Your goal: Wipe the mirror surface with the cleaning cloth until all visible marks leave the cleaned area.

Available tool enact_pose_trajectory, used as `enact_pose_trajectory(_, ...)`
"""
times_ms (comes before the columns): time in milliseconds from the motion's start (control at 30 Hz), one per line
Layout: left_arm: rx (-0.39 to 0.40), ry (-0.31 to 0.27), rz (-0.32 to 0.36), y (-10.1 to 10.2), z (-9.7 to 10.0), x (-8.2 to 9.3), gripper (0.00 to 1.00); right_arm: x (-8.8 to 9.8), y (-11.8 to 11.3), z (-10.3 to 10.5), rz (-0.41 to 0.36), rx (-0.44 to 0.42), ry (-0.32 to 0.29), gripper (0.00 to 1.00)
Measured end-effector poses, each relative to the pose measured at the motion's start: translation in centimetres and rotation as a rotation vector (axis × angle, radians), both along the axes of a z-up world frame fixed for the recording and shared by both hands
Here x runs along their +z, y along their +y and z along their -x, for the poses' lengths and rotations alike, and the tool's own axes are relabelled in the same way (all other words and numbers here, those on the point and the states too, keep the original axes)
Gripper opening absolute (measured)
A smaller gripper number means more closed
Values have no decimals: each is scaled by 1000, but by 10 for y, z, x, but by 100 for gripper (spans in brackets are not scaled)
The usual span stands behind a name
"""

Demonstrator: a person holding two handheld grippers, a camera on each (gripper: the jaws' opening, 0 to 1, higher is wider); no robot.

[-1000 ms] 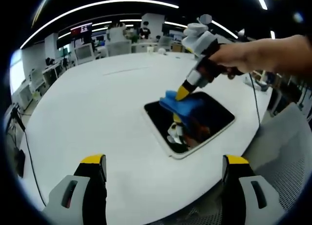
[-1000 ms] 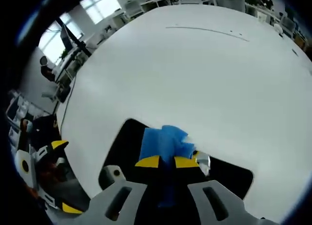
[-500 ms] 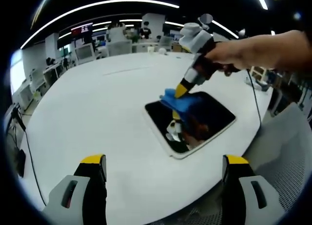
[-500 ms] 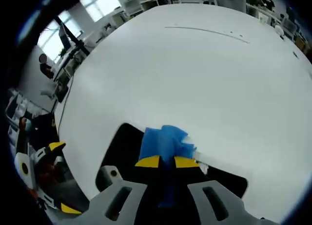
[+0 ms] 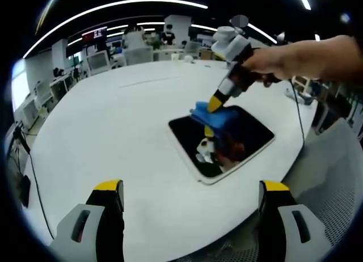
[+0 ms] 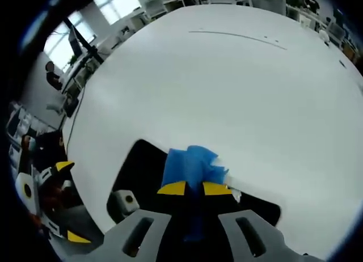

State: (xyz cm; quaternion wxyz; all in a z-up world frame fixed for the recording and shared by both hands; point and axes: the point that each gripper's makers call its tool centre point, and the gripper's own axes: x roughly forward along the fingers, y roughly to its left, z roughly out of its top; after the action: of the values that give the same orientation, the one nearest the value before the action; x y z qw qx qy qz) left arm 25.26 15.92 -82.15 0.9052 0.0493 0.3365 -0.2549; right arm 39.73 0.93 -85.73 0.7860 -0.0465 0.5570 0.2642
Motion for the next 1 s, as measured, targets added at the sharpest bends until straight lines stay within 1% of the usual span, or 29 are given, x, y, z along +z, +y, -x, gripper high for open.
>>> enact_pose_trajectory(567,-1,0,-5,0,0,0,99,3,-22,4,19,-16,1,4)
enact_pose_trajectory(1000,7,2,-7,1,1,0,99,4,-24,6,25,-22,-4,4)
